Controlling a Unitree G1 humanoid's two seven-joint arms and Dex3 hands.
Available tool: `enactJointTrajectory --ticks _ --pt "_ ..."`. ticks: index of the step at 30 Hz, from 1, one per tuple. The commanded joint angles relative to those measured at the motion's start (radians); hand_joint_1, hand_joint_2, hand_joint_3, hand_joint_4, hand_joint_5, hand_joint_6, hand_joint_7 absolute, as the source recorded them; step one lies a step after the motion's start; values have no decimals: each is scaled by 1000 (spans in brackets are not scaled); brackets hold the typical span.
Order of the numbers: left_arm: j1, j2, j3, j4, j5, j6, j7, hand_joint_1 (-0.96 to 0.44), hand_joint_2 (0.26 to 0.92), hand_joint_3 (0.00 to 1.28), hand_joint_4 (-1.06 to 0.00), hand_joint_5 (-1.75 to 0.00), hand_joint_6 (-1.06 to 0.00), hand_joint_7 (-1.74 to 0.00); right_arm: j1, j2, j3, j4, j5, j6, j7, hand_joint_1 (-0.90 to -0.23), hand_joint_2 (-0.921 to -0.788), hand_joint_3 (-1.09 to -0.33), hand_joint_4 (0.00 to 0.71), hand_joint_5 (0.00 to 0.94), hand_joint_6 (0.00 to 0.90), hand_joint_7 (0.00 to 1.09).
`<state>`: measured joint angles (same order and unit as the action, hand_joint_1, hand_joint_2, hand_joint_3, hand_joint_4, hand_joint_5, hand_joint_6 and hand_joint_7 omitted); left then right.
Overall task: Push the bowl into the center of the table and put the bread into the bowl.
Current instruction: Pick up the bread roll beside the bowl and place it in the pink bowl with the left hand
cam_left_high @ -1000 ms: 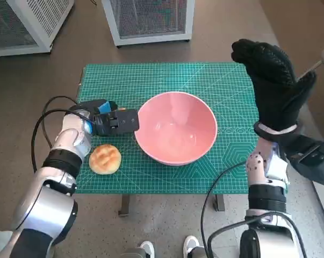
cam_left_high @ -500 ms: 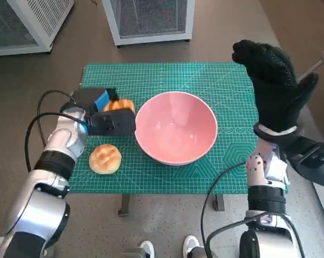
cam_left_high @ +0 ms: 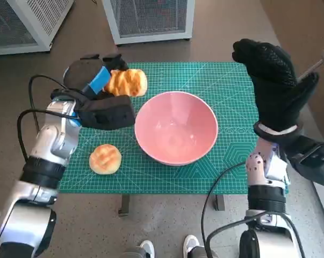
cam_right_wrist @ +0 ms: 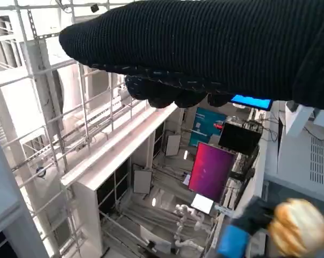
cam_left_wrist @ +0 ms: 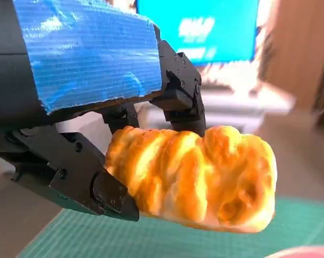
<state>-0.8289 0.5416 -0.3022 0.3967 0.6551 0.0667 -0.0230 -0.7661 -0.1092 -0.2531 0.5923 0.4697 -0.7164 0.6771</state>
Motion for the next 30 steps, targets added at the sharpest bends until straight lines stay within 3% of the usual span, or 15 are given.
enactJointTrajectory --ticks 1,12,25,27,28,30 --pt "148 -14 64 -438 4 19 -16 2 916 49 -767 -1085 -608 -1183 19 12 6 19 22 27 33 -585 -921 -611 235 2 38 565" --pt "166 -38 -20 -464 12 -92 -74 1 910 19 -824 -1006 -648 -1152 16 10 2 33 22 29 39 -589 -921 -611 235 1 38 564" --pt "139 -139 -126 -248 60 -144 -129 1 918 25 -788 -1122 -640 -1087 28 8 1 26 15 21 43 -588 -921 -611 235 1 37 565" --pt "144 -145 -130 -230 52 -148 -142 1 920 106 -661 -1189 -573 -1221 31 5 0 24 15 20 44 -588 -921 -611 234 0 36 566" --pt "148 -147 -131 -225 50 -149 -149 8 894 118 -519 -893 -481 -1015 33 4 0 23 15 20 44 -588 -921 -611 234 0 36 566" --pt "149 -144 -140 -212 59 -153 -161 -8 875 94 -395 -397 -405 -624 36 1 -1 20 13 16 45 -587 -921 -611 234 0 36 566"
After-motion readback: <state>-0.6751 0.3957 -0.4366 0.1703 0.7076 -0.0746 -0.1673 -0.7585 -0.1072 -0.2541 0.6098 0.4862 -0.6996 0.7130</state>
